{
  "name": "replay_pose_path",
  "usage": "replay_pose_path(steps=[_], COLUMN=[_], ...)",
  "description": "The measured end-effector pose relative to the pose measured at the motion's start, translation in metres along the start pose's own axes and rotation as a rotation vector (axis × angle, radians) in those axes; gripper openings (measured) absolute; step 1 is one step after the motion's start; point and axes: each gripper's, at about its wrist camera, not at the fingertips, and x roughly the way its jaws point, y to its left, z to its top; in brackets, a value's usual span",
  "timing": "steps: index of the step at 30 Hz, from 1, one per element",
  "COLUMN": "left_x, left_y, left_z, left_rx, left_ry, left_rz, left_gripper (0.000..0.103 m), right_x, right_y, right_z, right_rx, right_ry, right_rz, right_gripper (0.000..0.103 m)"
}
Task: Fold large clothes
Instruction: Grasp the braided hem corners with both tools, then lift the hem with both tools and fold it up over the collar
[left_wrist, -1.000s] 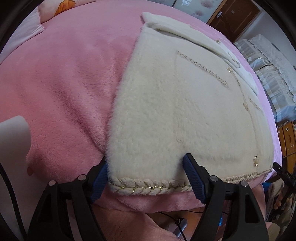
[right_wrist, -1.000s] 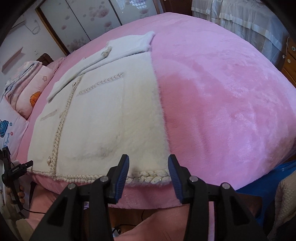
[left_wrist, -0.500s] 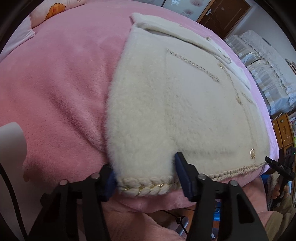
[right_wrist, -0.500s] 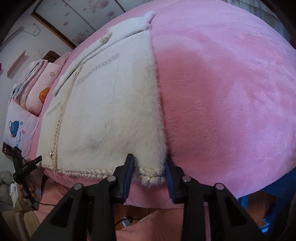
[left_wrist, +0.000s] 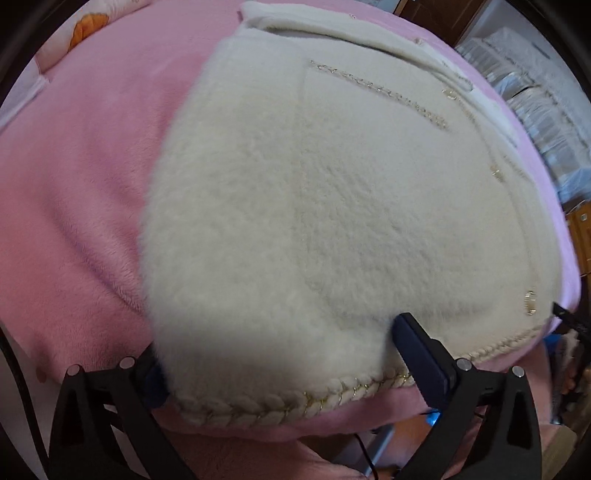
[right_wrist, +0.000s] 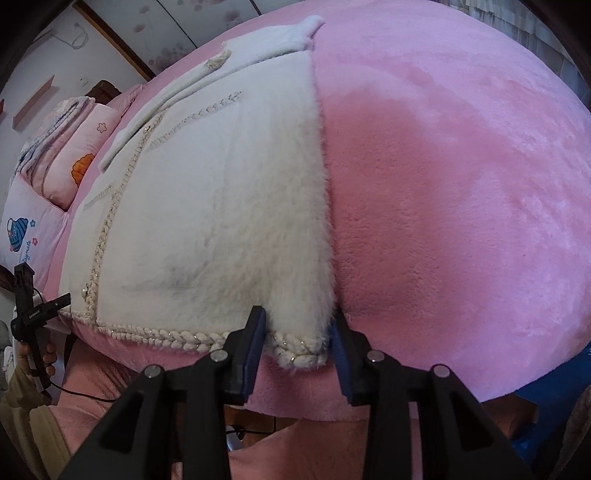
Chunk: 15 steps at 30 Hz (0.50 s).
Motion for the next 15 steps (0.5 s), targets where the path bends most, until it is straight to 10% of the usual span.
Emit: replay_pose_path(steps=[2,5,15], left_x=[-0.003,-0.021,-0.109], left_y=[-0.006,-0.017,-0.044], left_z=[0.0,0.001,0.087], left_rx=[0.018,0.077,-0.003], left_ry=[-0.013,-0.019,-0.203], left_rz=[0.021,-0.036,-0.246], left_gripper=[0.092,0.026,0.021], right_x=[0.0,-0.005,-0.084], right_y=[0.007,0.02,0.056], right_z=[0.001,0.005,0.071], right_rx=[-0.035,-0.099,-0.135], right_ry=[0.005,0.017,-0.21], right_rz=[-0.036,-0.101,0.0], right_gripper=[0.03,0.017,0.014])
